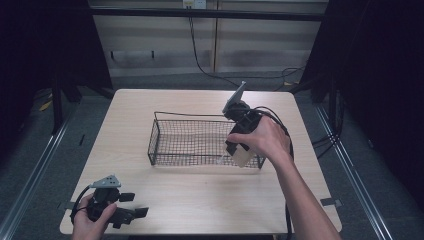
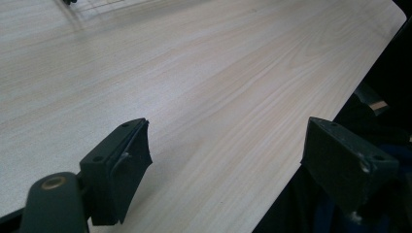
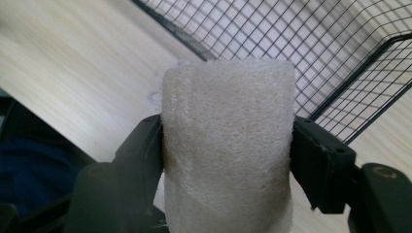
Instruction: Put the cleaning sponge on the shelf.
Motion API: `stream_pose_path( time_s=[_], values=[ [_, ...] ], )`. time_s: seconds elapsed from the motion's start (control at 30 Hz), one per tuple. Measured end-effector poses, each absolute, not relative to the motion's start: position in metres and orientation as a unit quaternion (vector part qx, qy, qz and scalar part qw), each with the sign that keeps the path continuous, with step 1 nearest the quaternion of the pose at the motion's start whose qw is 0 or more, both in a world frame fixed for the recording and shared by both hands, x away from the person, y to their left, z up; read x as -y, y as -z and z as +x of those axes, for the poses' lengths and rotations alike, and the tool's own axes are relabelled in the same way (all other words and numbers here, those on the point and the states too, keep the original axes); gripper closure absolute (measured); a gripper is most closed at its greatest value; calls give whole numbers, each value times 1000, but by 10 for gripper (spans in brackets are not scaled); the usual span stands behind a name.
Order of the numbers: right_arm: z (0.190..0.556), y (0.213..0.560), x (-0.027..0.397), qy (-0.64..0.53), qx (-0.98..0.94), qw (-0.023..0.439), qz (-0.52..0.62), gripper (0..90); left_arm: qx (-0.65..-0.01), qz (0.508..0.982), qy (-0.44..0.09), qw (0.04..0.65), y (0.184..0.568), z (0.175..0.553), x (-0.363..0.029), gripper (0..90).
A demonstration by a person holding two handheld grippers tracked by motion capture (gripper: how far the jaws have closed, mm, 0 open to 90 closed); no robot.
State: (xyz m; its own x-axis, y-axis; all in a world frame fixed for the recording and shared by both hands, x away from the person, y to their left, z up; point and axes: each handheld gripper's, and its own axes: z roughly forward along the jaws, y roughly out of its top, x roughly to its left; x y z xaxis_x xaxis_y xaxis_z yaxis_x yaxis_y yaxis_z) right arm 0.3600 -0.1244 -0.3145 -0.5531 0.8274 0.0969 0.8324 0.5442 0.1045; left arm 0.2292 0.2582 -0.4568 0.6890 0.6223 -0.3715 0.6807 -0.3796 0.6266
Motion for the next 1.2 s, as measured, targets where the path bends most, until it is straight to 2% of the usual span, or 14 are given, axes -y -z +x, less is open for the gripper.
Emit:
stream_pose_path(
  time_s=[1.2],
  values=[
    [411,349,146,86,778,22,-622,339,-391,829,37,398,456,229,-259,173]
  ],
)
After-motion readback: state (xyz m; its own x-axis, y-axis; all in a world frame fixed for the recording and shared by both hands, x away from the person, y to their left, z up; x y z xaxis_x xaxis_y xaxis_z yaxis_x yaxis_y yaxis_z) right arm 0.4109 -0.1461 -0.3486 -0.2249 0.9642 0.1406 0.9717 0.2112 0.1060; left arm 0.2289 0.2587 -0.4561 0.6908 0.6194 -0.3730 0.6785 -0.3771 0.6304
